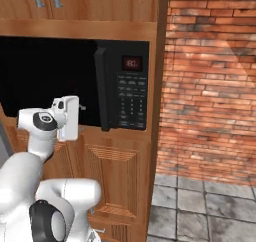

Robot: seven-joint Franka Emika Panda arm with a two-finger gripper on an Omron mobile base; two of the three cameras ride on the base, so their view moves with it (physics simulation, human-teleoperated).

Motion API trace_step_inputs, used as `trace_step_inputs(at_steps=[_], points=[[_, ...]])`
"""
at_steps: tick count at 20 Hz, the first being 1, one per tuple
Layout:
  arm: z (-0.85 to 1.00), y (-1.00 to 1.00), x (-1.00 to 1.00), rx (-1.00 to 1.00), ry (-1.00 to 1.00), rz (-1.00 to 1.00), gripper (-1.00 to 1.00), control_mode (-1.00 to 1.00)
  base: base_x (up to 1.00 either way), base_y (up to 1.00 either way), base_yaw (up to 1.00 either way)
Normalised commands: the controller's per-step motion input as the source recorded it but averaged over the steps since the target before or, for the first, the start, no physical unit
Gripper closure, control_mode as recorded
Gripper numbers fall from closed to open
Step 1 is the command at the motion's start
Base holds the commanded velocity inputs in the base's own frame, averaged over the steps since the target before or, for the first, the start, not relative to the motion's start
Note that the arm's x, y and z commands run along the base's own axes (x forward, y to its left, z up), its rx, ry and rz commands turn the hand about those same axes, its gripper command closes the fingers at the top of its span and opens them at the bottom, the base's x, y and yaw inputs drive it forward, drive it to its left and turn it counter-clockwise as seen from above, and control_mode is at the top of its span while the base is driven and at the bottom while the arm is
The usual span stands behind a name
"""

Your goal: Close the microwave door.

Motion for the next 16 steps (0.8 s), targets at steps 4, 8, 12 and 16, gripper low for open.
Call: trace_step_inputs(at_steps=[4,8,12,16], points=[[0.00,-0.32,0.86,0.12,0.02,0.31,-1.00,-1.00,0.00,0.00,0.00],[0.00,-0.22,0.80,0.09,0.07,0.26,-1.00,-1.00,0.00,0.00,0.00],[0.00,-0.14,0.68,0.10,0.05,0.24,-1.00,-1.00,0.00,0.00,0.00],[0.00,-0.18,0.40,0.11,0.07,0.18,-1.00,-1.00,0.00,0.00,0.00]])
